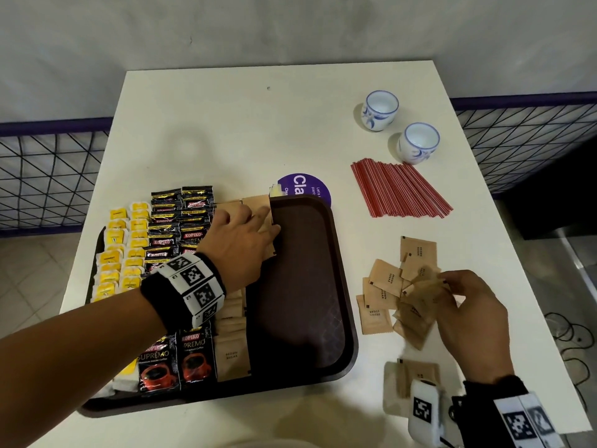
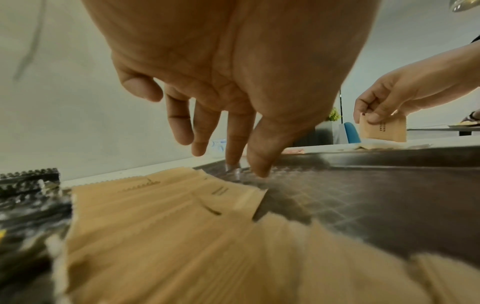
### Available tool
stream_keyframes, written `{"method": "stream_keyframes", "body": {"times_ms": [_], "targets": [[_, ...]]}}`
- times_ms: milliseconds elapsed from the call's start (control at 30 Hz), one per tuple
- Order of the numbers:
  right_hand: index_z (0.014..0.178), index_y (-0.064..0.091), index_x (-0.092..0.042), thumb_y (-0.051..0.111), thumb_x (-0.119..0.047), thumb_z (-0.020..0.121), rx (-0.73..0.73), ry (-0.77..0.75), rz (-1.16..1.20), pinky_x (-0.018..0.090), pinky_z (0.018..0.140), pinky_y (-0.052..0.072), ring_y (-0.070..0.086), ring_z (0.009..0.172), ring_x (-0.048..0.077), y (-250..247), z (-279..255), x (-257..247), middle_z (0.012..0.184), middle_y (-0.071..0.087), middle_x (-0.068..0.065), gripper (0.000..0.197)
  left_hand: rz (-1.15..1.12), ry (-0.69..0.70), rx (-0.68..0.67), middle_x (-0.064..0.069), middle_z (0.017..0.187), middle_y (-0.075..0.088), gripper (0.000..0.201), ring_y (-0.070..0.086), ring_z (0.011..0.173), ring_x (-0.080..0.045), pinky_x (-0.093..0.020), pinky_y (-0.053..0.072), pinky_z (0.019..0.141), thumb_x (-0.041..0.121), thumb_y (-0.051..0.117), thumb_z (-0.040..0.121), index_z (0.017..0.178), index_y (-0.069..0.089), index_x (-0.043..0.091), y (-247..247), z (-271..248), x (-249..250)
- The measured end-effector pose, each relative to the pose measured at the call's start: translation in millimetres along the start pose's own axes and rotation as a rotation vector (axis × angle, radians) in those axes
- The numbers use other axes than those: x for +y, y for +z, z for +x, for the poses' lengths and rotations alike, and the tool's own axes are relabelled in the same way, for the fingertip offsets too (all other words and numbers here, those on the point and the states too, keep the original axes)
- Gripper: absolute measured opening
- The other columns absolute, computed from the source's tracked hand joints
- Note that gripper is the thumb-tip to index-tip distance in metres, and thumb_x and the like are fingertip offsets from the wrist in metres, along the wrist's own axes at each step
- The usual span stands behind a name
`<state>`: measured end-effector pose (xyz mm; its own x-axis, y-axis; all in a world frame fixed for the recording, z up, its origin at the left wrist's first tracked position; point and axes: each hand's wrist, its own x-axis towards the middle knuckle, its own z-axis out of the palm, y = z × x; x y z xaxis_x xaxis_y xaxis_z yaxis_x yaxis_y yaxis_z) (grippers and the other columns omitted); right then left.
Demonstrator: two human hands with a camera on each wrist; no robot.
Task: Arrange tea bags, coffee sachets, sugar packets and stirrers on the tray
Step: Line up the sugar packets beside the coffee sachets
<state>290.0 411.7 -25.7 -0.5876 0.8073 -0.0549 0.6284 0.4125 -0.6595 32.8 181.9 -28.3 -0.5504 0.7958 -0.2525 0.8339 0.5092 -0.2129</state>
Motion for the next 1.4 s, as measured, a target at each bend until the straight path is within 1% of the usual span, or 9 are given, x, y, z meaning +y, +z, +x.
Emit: {"method": "stream_keyframes", "body": {"times_ms": [167,333,433,600,733,900,1033,1200,1400], "targets": [[0.082,0.068,-0.025,0.067,-0.008,0.089,-0.093,0.106,0.251,0.03,0.078,0.051,0.068,0.085,0.011,1,8,-13,0.08,0.073,-0.008,0.018,-0.292,0.156,0.222,0.008,0.116,0.067,0.027,0.057,0.102,-0.022,-0.04,0.041,0.082,0.039,0.064,0.085,0.111,0.069,0.031,-25,4,11],[0.082,0.073,-0.026,0.071,-0.008,0.088,-0.203,0.091,0.372,0.03,0.075,0.051,0.066,0.072,0.01,24,12,-42,0.077,0.073,-0.008,0.019,-0.782,0.264,0.075,0.01,0.109,0.068,0.028,0.057,0.088,0.002,-0.015,0.044,0.081,0.034,0.061,0.093,0.119,0.067,0.026,-54,23,38],[0.083,0.074,-0.023,0.072,-0.007,0.087,-0.253,0.07,0.407,0.027,0.07,0.048,0.063,0.067,0.006,35,9,-56,0.077,0.073,-0.006,0.017,-0.971,0.274,0.032,0.007,0.104,0.072,0.031,0.065,0.088,-0.001,-0.012,0.049,0.081,0.028,0.067,0.091,0.121,0.068,0.019,-58,29,52],[0.083,0.073,-0.023,0.072,-0.006,0.087,-0.277,0.049,0.438,0.032,0.071,0.055,0.064,0.066,0.006,44,8,-64,0.077,0.073,-0.004,0.018,-1.042,0.26,-0.031,0.005,0.092,0.074,0.025,0.067,0.081,-0.001,-0.013,0.051,0.076,0.024,0.072,0.087,0.111,0.073,0.016,-60,34,58],[0.085,0.074,-0.022,0.072,-0.008,0.087,-0.285,0.073,0.459,0.03,0.069,0.055,0.068,0.072,0.012,43,8,-61,0.08,0.073,-0.003,0.015,-1.031,0.219,-0.09,0.02,0.075,0.067,0.01,0.059,0.07,0.013,-0.005,0.043,0.067,0.02,0.073,0.086,0.095,0.076,0.02,-57,36,48],[0.087,0.072,-0.023,0.071,-0.014,0.087,-0.177,0.149,0.271,0.036,0.084,0.056,0.07,0.084,0.013,14,23,-29,0.086,0.074,-0.006,0.009,-0.923,0.109,-0.142,0.018,0.075,0.068,0.01,0.061,0.076,0.009,-0.013,0.045,0.072,0.018,0.072,0.084,0.087,0.073,0.028,-50,31,0],[0.088,0.07,-0.026,0.075,-0.023,0.085,-0.24,0.174,0.234,0.025,0.071,0.051,0.068,0.079,0.004,2,18,-29,0.085,0.072,-0.011,0.007,-1.086,0.018,-0.176,0.0,0.079,0.072,0.022,0.068,0.074,-0.017,-0.042,0.058,0.072,0.008,0.069,0.084,0.093,0.06,0.025,-39,20,-18],[0.1,0.067,-0.029,0.079,-0.03,0.082,-0.503,0.006,0.276,0.022,0.074,0.054,0.068,0.085,0.001,42,2,-70,0.091,0.072,-0.011,0.022,-1.379,0.121,-0.192,-0.012,0.088,0.067,0.048,0.072,0.072,-0.022,-0.033,0.057,0.06,-0.004,0.057,0.091,0.129,0.049,0.023,-45,14,21],[0.097,0.067,-0.01,0.064,0.006,0.088,-0.564,0.135,0.722,0.033,0.059,0.054,0.075,0.082,0.029,60,3,-94,0.091,0.074,0.009,0.019,-1.307,0.052,-0.024,0.0,0.085,0.065,0.039,0.07,0.061,-0.011,-0.028,0.058,0.06,0.001,0.051,0.095,0.124,0.055,0.026,-35,12,47]]}}
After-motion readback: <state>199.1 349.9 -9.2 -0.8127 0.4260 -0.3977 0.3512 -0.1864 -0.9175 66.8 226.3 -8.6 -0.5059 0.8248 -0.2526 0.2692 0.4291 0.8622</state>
